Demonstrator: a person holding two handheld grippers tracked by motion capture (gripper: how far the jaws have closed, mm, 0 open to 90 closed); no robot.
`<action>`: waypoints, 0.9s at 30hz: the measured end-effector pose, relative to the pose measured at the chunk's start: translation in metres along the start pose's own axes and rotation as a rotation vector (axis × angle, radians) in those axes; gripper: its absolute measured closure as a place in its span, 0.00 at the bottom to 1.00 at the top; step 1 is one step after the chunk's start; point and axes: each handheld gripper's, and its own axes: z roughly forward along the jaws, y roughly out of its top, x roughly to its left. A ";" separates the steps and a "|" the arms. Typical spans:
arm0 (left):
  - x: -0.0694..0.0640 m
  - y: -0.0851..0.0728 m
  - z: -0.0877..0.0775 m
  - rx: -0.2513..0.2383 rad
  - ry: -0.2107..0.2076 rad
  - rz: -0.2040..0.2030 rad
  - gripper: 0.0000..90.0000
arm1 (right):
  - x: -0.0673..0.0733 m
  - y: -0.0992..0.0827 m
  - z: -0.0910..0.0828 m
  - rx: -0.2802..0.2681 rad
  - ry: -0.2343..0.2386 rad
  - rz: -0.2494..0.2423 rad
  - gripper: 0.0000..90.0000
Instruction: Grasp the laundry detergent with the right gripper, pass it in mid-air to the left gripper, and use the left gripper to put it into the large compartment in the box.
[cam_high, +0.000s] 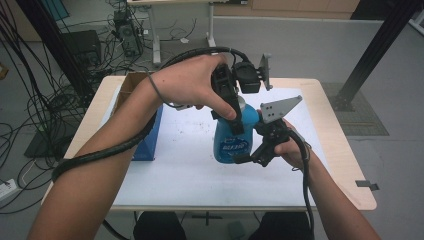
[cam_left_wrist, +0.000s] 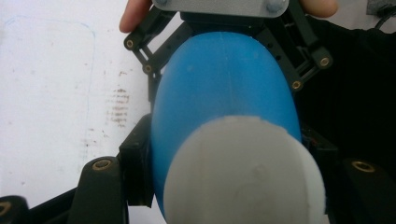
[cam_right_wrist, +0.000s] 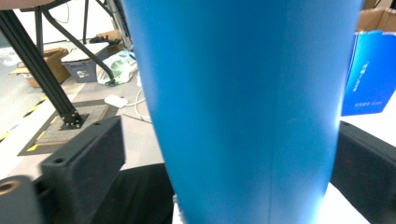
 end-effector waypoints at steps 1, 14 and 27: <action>0.000 0.000 0.000 0.002 0.002 0.002 0.42 | 0.001 0.000 -0.001 0.005 0.001 0.003 0.01; 0.001 -0.005 -0.001 -0.005 0.003 -0.017 0.42 | 0.005 0.004 -0.021 0.114 -0.032 0.008 0.01; 0.001 -0.015 -0.002 0.007 0.017 -0.050 0.42 | 0.006 0.006 -0.049 0.311 -0.129 0.046 0.02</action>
